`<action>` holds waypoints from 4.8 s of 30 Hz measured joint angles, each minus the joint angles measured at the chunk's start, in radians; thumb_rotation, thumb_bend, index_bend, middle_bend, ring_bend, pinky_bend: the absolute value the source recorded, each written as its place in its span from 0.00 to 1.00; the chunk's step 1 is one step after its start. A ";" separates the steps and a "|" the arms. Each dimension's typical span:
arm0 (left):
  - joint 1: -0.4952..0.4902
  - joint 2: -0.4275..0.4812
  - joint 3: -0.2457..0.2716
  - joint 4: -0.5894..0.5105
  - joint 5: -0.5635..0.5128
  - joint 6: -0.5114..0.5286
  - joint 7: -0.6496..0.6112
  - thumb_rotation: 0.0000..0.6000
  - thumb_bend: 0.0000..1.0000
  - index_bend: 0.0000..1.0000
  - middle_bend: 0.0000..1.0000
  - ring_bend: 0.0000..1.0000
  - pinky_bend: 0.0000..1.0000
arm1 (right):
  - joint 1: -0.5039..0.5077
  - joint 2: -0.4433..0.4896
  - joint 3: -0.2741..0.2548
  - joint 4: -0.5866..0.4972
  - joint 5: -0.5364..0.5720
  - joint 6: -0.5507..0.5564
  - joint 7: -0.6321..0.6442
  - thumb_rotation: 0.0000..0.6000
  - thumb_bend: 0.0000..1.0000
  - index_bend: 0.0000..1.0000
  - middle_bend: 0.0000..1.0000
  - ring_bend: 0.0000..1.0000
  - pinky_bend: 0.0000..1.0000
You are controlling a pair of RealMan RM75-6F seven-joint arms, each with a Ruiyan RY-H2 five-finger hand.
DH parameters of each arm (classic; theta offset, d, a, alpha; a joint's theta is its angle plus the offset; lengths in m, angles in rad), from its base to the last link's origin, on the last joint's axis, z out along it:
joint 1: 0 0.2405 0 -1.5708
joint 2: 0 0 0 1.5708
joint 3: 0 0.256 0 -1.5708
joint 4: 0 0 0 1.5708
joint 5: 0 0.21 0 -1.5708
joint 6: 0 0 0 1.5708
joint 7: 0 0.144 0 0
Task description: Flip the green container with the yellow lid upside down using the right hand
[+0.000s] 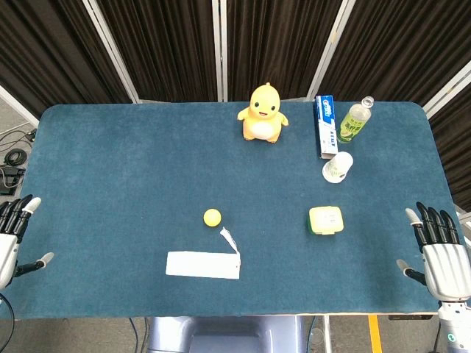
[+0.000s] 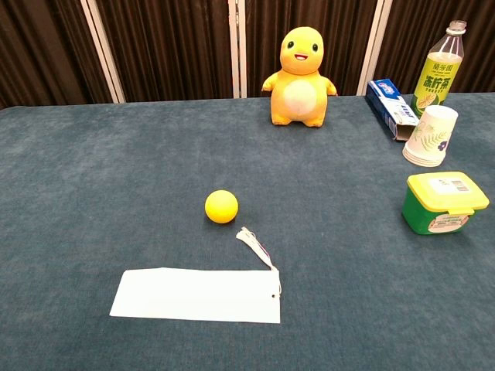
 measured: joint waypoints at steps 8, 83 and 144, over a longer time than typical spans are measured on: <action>-0.001 0.011 0.003 -0.024 -0.020 -0.024 0.016 1.00 0.00 0.00 0.00 0.00 0.00 | 0.013 0.001 -0.004 -0.002 0.003 -0.038 0.022 1.00 0.00 0.00 0.00 0.00 0.00; -0.017 0.026 -0.030 -0.032 -0.107 -0.082 0.005 1.00 0.00 0.00 0.00 0.00 0.00 | 0.738 0.123 -0.020 -0.081 0.512 -0.964 0.056 1.00 0.00 0.00 0.00 0.00 0.00; -0.025 0.028 -0.028 -0.042 -0.120 -0.104 0.015 1.00 0.00 0.00 0.00 0.00 0.00 | 0.700 0.164 -0.017 -0.123 0.328 -1.036 0.275 1.00 0.93 0.43 0.47 0.30 0.23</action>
